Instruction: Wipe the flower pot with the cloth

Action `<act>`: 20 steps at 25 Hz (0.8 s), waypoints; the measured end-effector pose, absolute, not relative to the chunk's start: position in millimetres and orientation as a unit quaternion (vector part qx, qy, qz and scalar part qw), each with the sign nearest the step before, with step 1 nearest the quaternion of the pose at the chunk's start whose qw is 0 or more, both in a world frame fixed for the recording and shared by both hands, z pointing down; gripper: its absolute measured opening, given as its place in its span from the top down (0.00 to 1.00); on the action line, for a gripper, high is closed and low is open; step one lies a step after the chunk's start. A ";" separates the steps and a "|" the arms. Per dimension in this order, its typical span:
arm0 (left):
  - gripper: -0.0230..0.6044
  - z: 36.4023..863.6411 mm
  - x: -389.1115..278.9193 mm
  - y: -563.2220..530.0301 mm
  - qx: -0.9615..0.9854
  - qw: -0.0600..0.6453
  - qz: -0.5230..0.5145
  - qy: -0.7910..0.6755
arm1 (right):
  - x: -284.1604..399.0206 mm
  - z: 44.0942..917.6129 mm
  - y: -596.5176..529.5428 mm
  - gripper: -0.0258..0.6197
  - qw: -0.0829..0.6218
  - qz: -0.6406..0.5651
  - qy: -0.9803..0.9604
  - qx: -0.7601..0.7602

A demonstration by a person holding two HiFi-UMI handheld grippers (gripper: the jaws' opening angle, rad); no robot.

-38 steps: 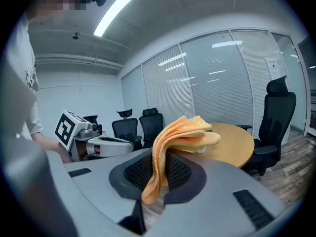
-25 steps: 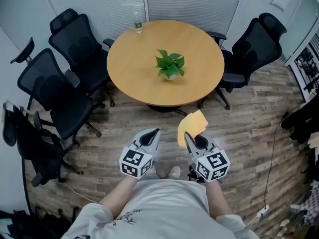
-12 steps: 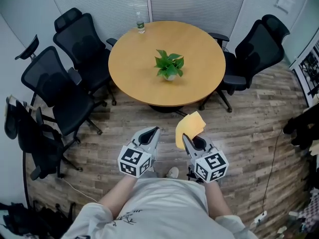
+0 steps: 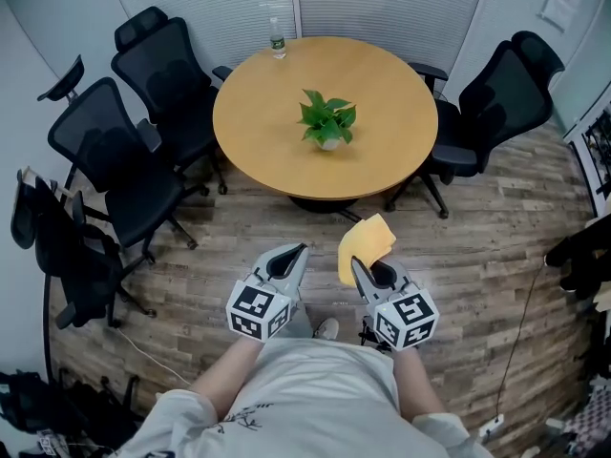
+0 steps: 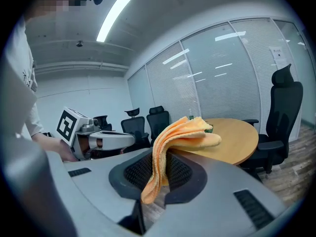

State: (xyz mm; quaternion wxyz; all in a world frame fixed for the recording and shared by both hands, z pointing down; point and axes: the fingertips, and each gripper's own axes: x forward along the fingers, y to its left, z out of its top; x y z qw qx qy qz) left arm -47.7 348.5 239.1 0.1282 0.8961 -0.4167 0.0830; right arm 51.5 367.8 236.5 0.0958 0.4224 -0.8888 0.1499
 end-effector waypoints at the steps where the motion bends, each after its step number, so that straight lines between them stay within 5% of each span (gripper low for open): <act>1: 0.95 239.9 -47.0 348.4 0.897 0.128 0.083 -0.415 | 51.2 238.6 366.5 0.88 0.095 0.152 -0.889 0.422; 20: 0.95 255.1 -51.8 193.4 0.905 0.135 0.084 -0.394 | 45.7 254.2 223.9 0.88 0.113 0.151 -0.874 0.447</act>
